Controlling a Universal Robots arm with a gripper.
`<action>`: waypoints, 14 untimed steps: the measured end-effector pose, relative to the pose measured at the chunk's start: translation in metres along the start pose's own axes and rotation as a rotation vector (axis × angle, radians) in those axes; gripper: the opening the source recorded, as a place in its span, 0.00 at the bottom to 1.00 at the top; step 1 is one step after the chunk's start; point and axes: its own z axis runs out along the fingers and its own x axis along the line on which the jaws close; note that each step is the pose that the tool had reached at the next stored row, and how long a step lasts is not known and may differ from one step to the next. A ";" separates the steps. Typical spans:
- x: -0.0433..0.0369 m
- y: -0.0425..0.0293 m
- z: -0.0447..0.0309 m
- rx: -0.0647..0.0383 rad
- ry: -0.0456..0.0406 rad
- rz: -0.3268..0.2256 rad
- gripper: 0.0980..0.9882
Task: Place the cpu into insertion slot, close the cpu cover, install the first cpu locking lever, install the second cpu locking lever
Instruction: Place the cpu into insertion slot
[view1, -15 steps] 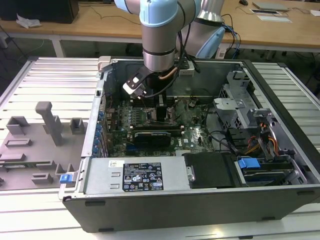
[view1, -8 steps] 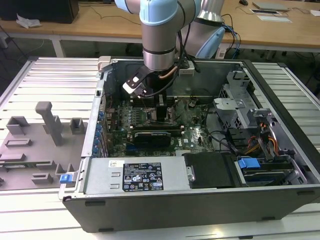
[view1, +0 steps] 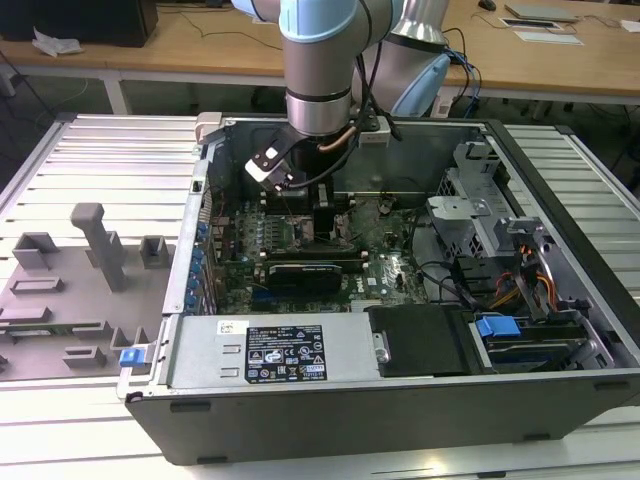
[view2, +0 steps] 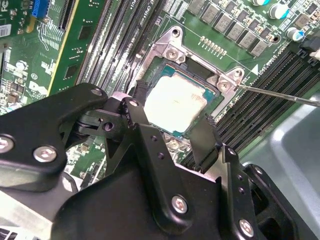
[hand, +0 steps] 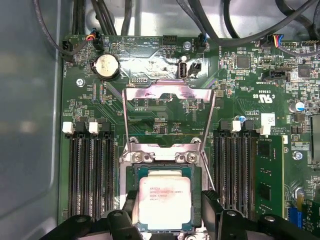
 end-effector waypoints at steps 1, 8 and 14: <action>0.0000 0.0000 -0.0001 0.000 -0.0001 0.000 0.58; 0.0000 0.0000 -0.0001 0.000 -0.0001 0.000 0.28; 0.0000 0.0000 -0.0002 0.000 -0.0001 0.000 0.01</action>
